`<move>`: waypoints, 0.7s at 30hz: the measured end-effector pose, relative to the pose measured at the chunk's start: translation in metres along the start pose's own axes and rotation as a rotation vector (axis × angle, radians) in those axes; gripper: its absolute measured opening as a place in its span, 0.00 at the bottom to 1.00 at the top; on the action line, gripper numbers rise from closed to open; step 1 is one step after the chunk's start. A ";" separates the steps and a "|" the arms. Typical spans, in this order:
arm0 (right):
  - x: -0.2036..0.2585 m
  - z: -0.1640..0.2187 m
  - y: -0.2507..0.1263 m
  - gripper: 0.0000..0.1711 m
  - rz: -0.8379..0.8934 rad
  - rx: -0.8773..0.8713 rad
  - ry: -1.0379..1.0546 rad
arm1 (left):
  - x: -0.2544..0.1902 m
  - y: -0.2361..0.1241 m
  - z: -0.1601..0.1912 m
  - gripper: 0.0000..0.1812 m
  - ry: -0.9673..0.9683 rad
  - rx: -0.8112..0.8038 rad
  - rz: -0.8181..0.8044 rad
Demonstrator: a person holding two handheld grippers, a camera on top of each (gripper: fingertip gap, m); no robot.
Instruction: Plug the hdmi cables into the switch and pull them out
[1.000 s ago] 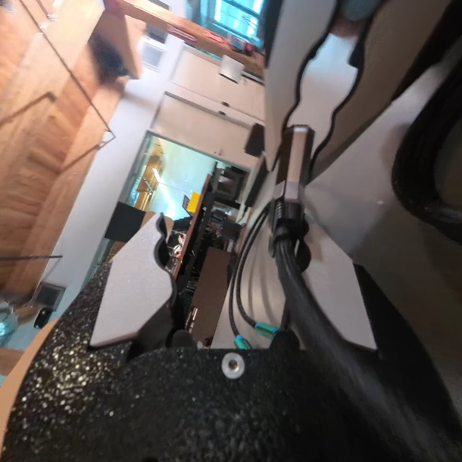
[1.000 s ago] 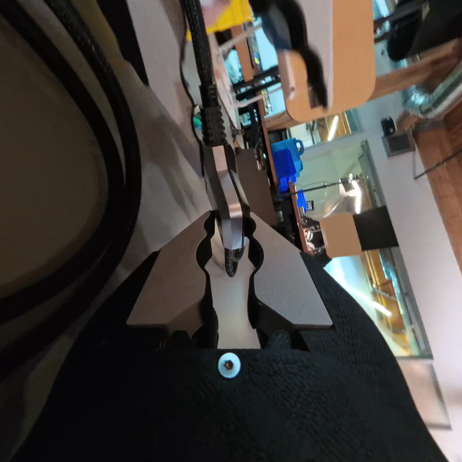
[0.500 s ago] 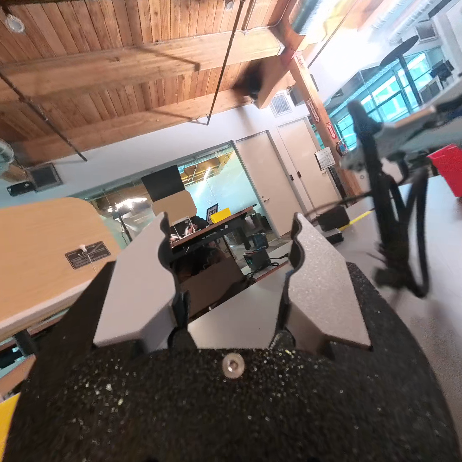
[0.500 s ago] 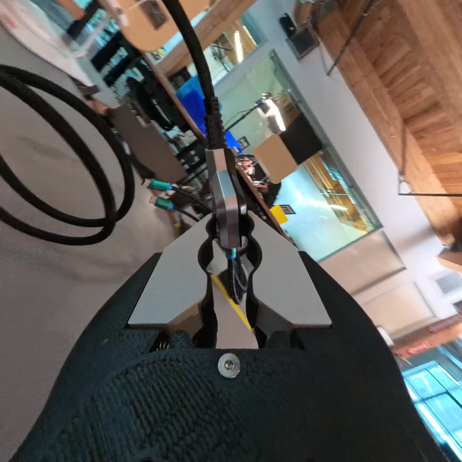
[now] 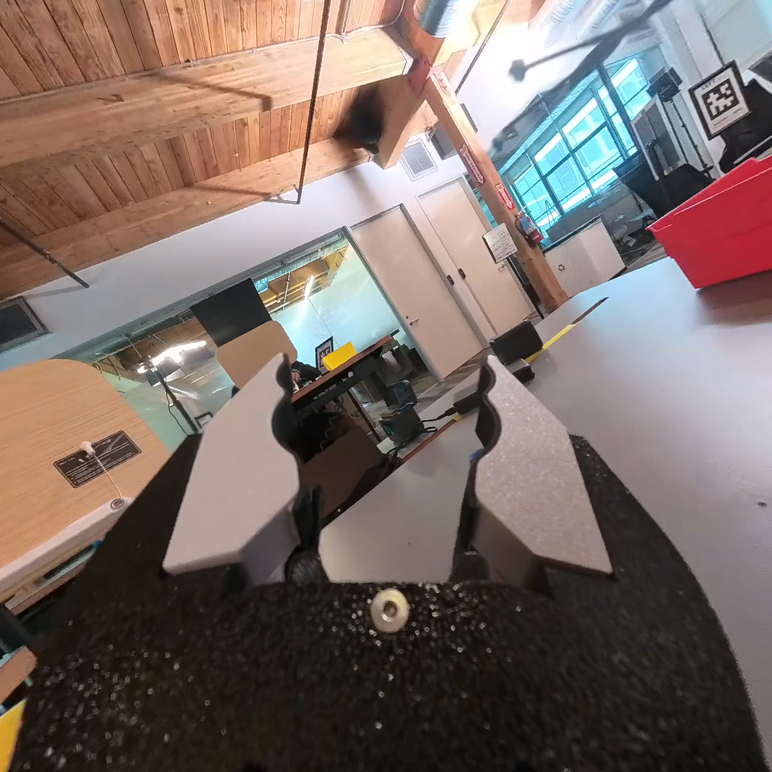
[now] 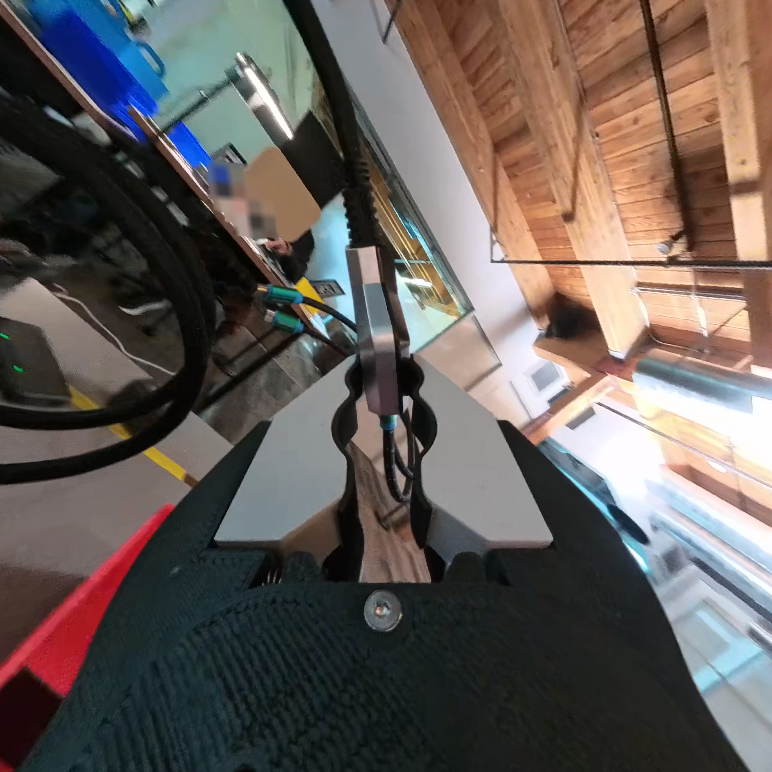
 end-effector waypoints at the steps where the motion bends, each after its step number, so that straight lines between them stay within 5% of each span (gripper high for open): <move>1: -0.010 0.008 -0.004 0.10 0.004 0.028 -0.008 | 0.001 0.000 0.001 0.48 -0.008 0.004 0.000; 6: -0.057 0.039 -0.026 0.10 -0.036 0.124 0.092 | 0.002 0.001 0.004 0.47 -0.024 0.021 -0.004; 13: -0.103 0.076 -0.040 0.10 -0.267 0.145 0.516 | 0.001 0.002 0.007 0.46 -0.017 0.040 0.005; 21: -0.092 0.125 -0.027 0.10 -0.517 0.091 0.836 | -0.002 0.004 0.009 0.45 -0.010 0.051 0.023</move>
Point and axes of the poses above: each gripper's, where its closed fingertips meet, y out along the fingers, z out of its underside, x = y × z across the jaws, the point moved 6 cm from there along -y, back along the fingers, and after that the axes turned 13 degrees about -y, right-handed, at the moved point
